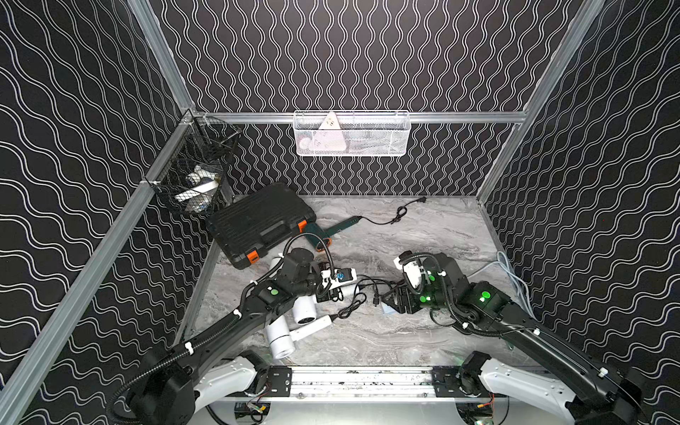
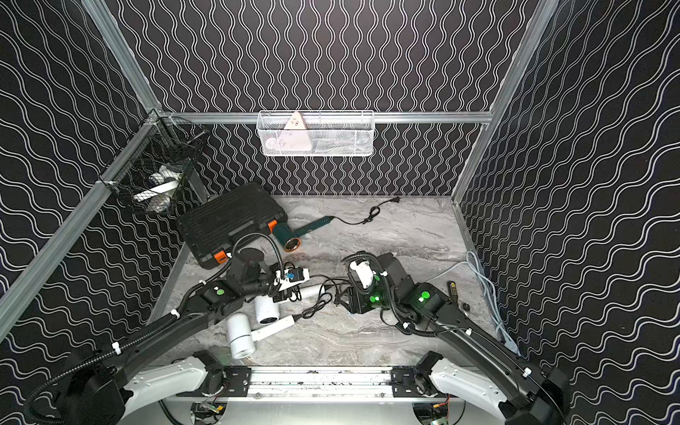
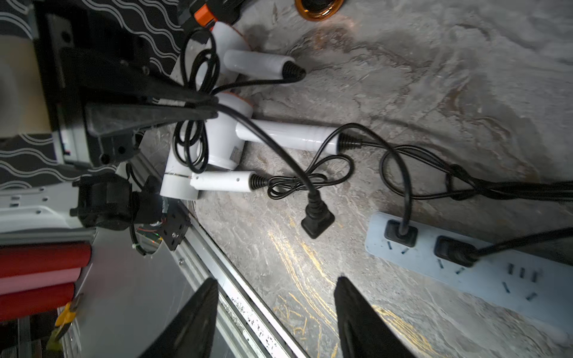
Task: Charge the blow dryers
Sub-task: Pick up the plug from the center of the board.
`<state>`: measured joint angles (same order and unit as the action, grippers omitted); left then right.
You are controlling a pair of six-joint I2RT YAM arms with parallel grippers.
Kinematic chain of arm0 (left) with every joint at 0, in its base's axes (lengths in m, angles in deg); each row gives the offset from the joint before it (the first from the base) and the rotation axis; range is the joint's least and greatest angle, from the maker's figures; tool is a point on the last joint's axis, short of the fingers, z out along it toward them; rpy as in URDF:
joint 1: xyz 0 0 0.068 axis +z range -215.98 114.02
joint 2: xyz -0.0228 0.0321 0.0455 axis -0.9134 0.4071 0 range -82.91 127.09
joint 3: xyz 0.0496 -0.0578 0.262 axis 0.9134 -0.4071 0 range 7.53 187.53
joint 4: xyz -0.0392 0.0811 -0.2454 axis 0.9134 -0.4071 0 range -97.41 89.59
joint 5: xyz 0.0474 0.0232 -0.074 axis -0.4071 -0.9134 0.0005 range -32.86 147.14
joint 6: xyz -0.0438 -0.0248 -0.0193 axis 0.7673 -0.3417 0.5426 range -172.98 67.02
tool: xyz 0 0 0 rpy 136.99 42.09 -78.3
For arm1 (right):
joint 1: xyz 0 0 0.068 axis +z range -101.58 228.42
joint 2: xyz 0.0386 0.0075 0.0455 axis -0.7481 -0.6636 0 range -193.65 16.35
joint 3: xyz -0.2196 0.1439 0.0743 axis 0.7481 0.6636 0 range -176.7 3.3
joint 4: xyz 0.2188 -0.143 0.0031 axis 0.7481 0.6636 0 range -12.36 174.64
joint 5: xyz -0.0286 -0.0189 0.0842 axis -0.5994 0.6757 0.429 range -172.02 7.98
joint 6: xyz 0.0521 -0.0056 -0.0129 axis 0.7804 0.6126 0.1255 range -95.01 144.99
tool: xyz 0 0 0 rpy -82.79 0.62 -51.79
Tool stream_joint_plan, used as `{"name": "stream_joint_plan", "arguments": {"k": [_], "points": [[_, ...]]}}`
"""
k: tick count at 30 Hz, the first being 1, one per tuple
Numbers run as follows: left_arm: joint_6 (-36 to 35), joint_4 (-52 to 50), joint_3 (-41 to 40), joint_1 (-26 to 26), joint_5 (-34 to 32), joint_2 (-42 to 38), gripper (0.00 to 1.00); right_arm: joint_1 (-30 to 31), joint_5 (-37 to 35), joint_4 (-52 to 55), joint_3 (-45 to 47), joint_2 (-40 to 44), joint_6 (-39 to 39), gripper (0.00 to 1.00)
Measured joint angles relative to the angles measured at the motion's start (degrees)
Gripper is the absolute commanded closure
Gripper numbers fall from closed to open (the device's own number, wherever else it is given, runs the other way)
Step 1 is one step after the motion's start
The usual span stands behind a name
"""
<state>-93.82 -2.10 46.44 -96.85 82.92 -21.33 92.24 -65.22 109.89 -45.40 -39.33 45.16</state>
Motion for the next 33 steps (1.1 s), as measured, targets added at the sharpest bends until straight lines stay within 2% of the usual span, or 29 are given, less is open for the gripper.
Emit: {"name": "stream_joint_plan", "arguments": {"k": [5,11,15,28,33], "points": [[-1.27,7.65,-5.49,0.00,1.14,-2.91,1.00,3.45,-0.46,-1.31,0.26,-2.29,-1.81,0.45],[-2.47,13.75,-9.38,0.00,3.02,-4.59,1.00,3.72,-3.56,-2.25,2.08,-2.34,-3.54,0.52],[-3.98,16.50,-11.34,0.00,4.92,-6.21,1.00,3.41,-4.35,-3.34,2.86,-2.25,-6.32,0.52],[-6.88,17.64,-12.37,-0.09,8.98,-7.26,1.00,0.48,4.68,-8.02,3.08,-8.20,-12.57,0.54],[-7.13,17.68,-12.37,-0.13,9.09,-6.93,1.00,0.00,8.57,-8.35,2.47,-10.78,-13.51,0.62]]}}
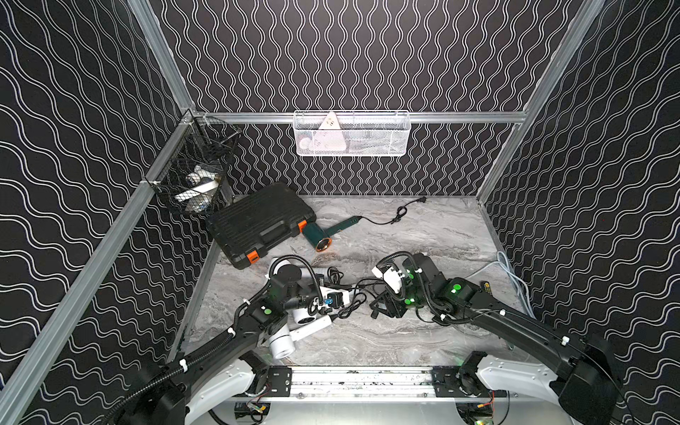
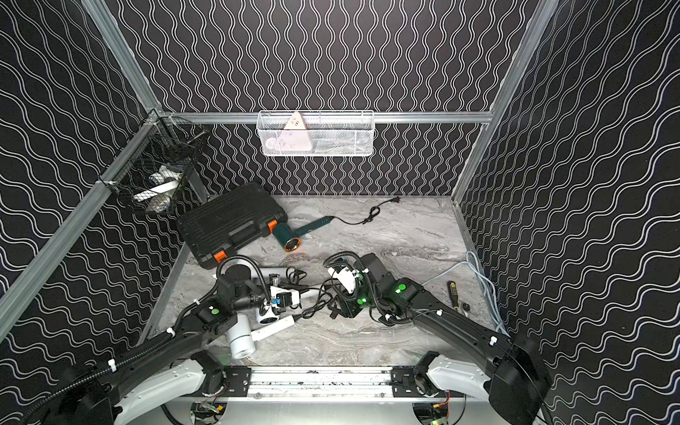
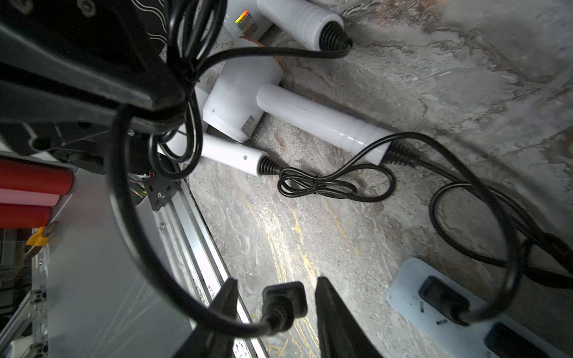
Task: Charge the blow dryers
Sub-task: Pick up the plug from the center of the board.
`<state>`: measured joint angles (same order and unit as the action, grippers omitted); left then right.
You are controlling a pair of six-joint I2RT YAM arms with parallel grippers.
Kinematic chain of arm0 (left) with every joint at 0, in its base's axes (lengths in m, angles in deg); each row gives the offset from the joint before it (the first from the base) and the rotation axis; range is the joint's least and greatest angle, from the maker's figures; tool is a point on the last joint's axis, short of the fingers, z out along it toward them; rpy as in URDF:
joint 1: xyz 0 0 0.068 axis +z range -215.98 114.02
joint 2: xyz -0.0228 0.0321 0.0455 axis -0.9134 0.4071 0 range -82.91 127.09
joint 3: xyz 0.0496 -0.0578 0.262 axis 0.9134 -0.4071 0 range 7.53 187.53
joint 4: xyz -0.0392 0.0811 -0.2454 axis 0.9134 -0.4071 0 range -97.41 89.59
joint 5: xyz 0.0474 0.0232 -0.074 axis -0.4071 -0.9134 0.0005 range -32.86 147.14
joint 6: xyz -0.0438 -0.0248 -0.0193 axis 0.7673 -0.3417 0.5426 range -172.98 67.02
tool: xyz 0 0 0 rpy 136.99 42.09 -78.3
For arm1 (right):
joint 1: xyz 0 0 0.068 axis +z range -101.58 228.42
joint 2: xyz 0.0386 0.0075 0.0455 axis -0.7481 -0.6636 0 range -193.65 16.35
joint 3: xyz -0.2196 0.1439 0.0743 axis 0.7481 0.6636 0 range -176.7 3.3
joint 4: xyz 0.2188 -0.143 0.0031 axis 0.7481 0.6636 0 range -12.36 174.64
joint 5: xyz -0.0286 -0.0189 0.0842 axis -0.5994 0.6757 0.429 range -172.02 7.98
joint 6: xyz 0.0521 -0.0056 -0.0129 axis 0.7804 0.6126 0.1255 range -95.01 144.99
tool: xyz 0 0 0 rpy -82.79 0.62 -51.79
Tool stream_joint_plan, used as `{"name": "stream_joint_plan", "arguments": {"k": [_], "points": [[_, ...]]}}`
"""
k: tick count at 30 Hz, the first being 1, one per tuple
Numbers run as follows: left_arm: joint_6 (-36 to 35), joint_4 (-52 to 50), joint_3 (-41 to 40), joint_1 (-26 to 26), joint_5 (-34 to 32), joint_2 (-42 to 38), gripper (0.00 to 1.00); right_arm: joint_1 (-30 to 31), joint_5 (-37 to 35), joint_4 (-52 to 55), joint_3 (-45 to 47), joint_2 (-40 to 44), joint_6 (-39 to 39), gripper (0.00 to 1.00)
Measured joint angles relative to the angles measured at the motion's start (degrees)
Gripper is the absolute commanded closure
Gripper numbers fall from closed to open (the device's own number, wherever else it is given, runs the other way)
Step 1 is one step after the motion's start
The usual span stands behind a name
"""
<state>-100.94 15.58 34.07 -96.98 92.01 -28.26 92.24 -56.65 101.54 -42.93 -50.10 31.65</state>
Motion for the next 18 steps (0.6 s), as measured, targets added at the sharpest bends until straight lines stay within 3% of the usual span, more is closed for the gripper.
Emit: {"name": "stream_joint_plan", "arguments": {"k": [7,18], "points": [[-0.11,-0.02,0.00,0.00,-0.07,-0.09,1.00,0.00,3.04,-0.26,0.92,-0.55,0.20,0.64],[-0.11,-0.02,0.00,0.00,-0.11,-0.26,1.00,0.00,2.25,-0.17,2.93,1.84,1.90,0.69]]}}
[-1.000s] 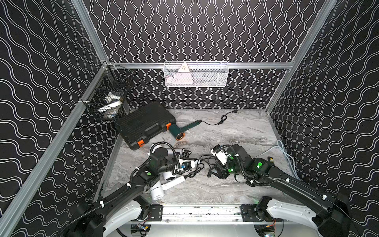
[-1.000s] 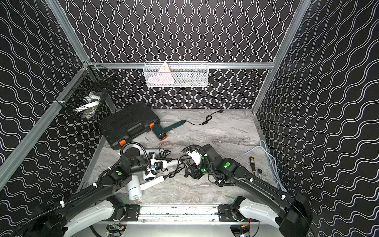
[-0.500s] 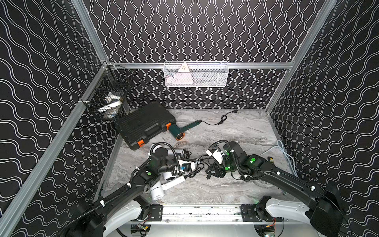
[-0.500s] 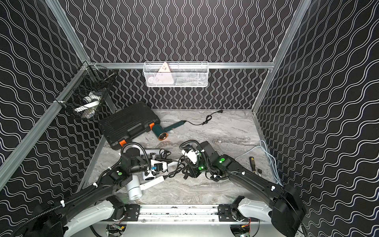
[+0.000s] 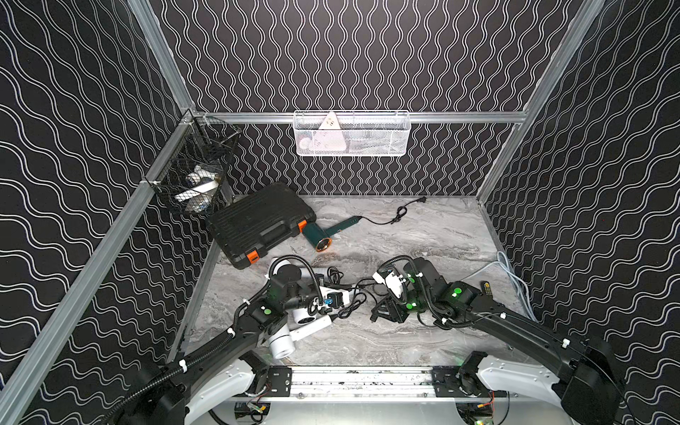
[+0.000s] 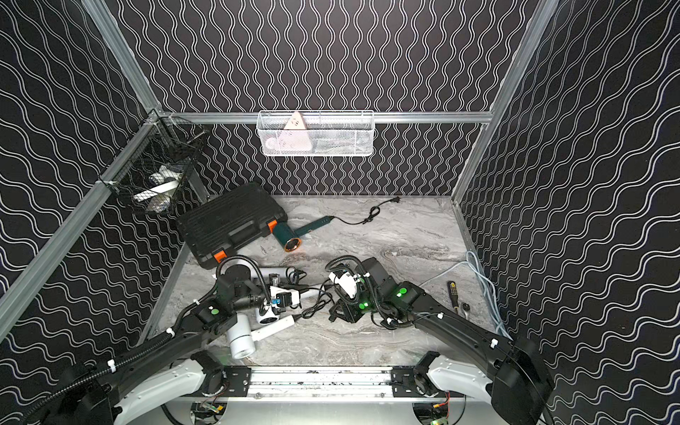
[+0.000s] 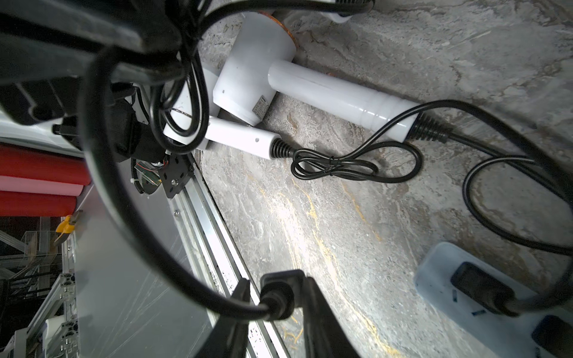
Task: Charge the blow dryers
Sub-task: Pick up the plug from the center of the board.
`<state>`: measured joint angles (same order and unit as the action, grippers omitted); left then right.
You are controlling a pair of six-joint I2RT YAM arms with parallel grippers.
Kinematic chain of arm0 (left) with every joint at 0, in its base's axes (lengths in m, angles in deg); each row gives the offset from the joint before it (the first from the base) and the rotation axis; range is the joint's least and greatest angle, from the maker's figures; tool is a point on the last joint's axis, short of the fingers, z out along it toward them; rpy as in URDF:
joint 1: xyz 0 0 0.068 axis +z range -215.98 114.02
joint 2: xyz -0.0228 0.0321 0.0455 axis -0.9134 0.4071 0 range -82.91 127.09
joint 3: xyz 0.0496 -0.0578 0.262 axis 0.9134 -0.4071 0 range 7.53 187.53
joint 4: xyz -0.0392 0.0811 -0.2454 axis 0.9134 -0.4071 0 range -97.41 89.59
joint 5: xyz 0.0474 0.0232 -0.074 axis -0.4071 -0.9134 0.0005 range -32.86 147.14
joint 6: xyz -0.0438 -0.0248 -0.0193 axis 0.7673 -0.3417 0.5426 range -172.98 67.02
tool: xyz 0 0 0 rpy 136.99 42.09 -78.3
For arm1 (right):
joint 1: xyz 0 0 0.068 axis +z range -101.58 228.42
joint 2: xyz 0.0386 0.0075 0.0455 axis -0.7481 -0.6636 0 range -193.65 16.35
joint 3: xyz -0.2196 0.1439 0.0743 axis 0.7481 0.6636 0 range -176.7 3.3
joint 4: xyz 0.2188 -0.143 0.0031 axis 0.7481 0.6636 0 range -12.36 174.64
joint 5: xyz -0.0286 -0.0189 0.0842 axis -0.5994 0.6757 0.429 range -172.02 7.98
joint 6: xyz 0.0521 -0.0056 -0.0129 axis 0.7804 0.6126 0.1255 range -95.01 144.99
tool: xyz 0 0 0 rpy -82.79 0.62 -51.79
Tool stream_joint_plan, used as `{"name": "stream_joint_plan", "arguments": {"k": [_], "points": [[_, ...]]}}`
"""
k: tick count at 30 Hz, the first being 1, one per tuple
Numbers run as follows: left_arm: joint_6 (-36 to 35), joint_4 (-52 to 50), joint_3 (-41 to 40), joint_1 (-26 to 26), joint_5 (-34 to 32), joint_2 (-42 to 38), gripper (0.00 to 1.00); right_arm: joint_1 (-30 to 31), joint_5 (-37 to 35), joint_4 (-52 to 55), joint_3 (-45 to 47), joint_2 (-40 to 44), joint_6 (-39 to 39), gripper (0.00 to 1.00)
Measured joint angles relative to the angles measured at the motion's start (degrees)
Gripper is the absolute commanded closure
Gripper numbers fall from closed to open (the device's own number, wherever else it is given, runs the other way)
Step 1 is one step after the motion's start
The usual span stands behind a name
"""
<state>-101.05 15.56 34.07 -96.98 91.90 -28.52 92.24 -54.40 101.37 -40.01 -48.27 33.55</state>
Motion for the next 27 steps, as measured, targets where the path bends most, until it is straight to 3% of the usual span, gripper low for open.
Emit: {"name": "stream_joint_plan", "arguments": {"k": [15,19,23,25,27], "points": [[0.02,-0.04,0.00,0.02,0.13,-0.26,1.00,0.07,-0.07,-0.28,-0.55,-2.03,1.09,0.77],[0.04,-0.07,0.02,0.02,0.15,-0.31,1.00,0.11,-0.07,-0.28,-0.55,-1.75,1.31,0.85],[0.04,-0.13,0.13,0.02,0.15,-0.31,1.00,0.11,-0.04,-0.28,-0.76,-1.51,1.33,1.00],[0.04,-0.59,0.81,0.00,-0.09,-0.31,0.83,0.11,-0.15,-0.24,-1.16,-1.53,1.33,1.00],[0.37,-0.98,1.95,0.00,-0.96,-0.20,0.74,0.11,-0.68,-0.17,-1.86,-1.68,1.49,1.00]]}}
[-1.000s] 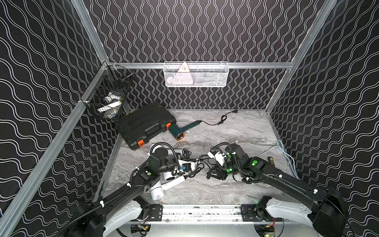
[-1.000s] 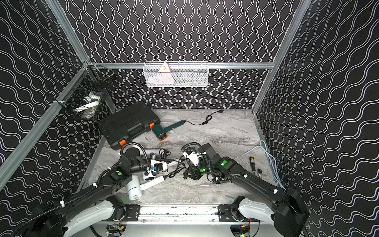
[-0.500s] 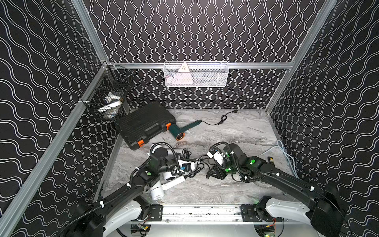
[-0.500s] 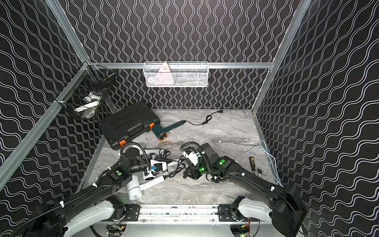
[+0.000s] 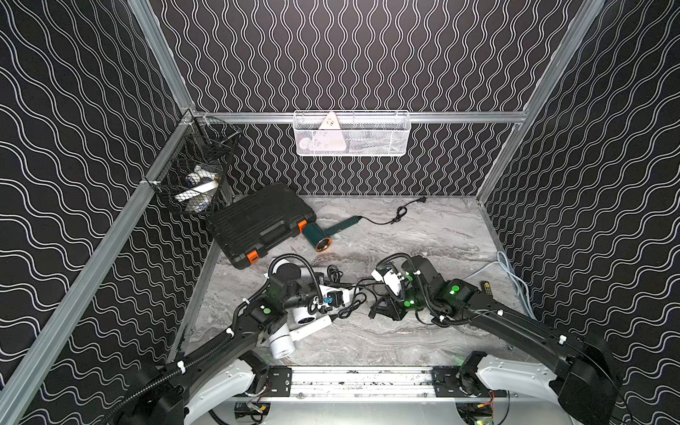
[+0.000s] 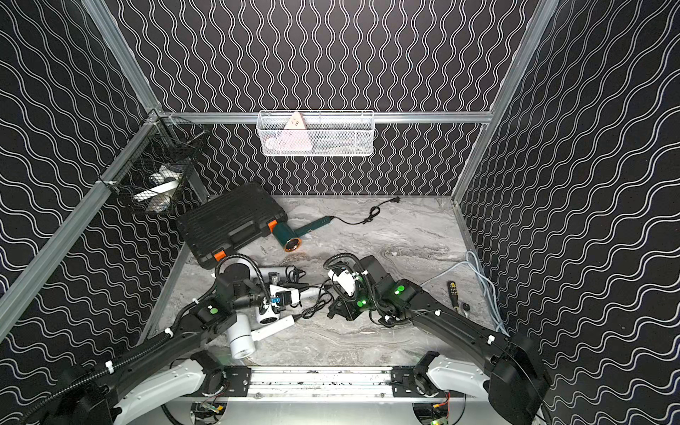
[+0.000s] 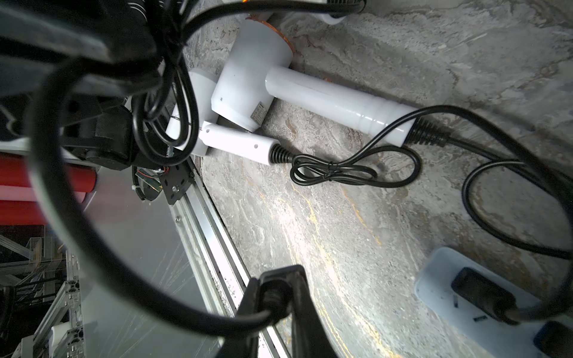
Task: Charge the blow dryers
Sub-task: Pick up the plug from the center of the board.
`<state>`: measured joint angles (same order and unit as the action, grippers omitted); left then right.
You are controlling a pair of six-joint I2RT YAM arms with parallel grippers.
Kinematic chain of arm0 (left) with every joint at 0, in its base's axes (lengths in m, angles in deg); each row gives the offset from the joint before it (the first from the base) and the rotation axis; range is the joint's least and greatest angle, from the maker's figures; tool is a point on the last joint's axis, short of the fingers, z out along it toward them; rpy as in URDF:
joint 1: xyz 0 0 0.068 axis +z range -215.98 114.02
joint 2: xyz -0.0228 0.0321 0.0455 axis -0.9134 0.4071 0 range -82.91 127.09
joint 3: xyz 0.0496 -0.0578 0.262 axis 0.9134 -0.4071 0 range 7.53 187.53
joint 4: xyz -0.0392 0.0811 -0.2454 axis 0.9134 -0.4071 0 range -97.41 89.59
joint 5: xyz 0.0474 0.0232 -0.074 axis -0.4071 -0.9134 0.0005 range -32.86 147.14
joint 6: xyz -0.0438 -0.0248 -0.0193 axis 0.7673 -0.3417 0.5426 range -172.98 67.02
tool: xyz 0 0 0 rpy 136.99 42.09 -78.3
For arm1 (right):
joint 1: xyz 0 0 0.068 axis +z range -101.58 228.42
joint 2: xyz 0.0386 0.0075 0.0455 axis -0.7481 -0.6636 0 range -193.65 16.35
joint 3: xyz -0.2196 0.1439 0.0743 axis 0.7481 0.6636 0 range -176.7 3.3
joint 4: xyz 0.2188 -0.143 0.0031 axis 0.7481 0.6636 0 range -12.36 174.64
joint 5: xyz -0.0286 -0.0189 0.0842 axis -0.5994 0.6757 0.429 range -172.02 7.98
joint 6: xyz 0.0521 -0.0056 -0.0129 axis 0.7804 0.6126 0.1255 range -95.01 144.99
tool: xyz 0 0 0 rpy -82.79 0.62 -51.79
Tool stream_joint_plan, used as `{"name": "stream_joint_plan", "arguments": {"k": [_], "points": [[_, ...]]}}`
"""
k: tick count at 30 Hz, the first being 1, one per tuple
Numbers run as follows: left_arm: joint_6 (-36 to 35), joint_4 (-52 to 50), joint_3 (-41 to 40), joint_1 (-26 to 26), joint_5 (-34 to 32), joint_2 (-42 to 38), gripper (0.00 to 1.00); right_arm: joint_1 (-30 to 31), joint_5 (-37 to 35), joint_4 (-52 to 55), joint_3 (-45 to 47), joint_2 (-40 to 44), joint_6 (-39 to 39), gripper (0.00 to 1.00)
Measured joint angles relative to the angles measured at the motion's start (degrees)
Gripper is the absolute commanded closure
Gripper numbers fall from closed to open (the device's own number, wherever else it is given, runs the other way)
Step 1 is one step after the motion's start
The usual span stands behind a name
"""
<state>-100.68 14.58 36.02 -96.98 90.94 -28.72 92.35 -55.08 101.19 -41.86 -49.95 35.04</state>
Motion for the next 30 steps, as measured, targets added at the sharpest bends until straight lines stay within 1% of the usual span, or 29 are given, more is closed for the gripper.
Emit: {"name": "stream_joint_plan", "arguments": {"k": [3,6,9,12,16,19,23,26,30], "points": [[3.30,-0.26,2.25,-0.04,-3.89,1.25,0.64,-0.02,-2.67,0.17,-1.14,-0.61,1.18,1.00],[8.35,-1.86,5.38,-0.04,-10.51,3.78,0.63,-0.68,-7.02,1.92,-4.00,-2.49,2.62,1.00],[12.41,-4.50,9.81,-0.02,-17.46,6.99,0.62,-3.08,-11.13,4.61,-9.09,-5.81,4.11,1.00],[15.65,-6.95,12.13,-0.02,-22.82,9.01,0.61,-7.28,-14.19,7.41,-15.10,-9.14,5.84,1.00],[20.15,-10.45,15.32,-0.02,-28.92,10.99,0.67,-13.40,-15.87,10.99,-22.64,-13.03,7.17,1.00],[22.51,-12.20,17.16,-0.02,-30.88,12.00,0.68,-16.39,-16.79,13.20,-26.69,-15.56,7.48,1.00],[23.87,-13.70,17.66,-0.02,-31.69,12.61,0.68,-19.63,-18.71,17.29,-29.31,-19.74,7.52,1.00],[23.98,-14.56,17.66,-0.02,-32.04,12.57,0.68,-22.10,-21.66,20.02,-28.20,-21.92,8.02,1.00],[23.98,-14.73,17.66,-0.02,-31.98,12.50,0.69,-22.82,-23.58,21.07,-23.61,-21.00,8.46,1.00]]}}
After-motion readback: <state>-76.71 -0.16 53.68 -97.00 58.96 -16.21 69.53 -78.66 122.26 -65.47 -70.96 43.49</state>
